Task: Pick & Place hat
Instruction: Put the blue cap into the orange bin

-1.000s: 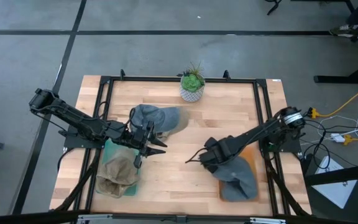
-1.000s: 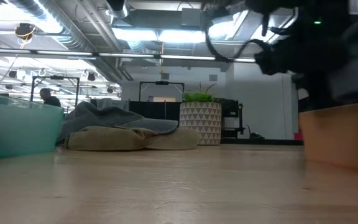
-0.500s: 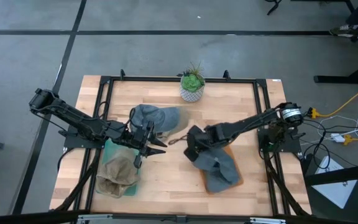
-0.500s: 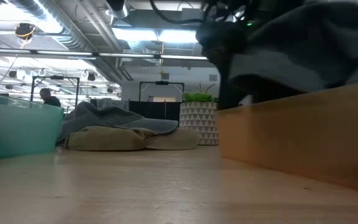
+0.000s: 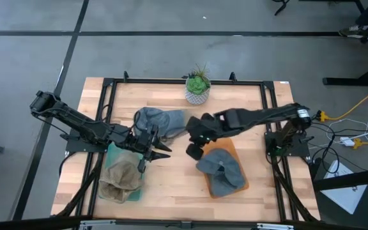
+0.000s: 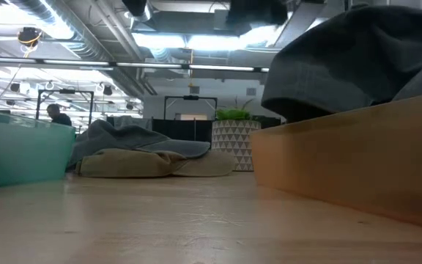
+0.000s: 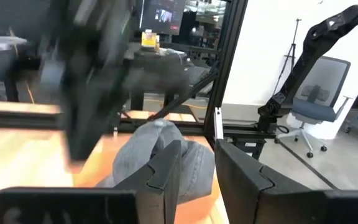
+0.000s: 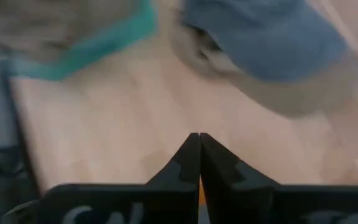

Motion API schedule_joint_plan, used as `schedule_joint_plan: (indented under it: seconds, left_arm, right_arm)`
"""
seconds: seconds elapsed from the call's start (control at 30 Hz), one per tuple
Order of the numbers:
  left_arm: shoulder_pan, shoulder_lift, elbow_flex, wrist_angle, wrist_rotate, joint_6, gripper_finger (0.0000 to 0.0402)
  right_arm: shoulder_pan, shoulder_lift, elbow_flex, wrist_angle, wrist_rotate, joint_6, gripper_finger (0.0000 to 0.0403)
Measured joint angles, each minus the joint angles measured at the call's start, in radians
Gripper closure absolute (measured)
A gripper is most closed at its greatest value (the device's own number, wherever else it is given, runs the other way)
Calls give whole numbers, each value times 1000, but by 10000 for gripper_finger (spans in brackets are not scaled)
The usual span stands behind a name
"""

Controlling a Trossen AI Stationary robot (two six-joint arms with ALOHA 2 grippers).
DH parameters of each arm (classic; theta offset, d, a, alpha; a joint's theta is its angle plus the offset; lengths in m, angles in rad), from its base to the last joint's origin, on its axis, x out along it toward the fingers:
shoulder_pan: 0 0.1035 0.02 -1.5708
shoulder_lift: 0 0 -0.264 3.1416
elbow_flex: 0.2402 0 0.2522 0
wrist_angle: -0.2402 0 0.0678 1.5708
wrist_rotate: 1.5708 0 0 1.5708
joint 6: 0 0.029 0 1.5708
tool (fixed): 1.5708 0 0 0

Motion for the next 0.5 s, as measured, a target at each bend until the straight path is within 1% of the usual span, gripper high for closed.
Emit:
schedule_joint_plan:
  seconds: [0.13,0.23,0.33,0.5]
  left_arm:
    - [0,0,0,-12,1,-17,304]
    - [0,0,0,-14,3,-28,304]
    - [0,0,0,-14,9,-29,304]
    - [0,0,0,-14,10,-29,304]
  right_arm:
    - [113,-1,176,-81,-10,-73,396]
    - [220,-2,272,-114,6,-99,396]
    - [332,-2,316,-123,101,-100,396]
    - [471,2,299,-130,267,-44,396]
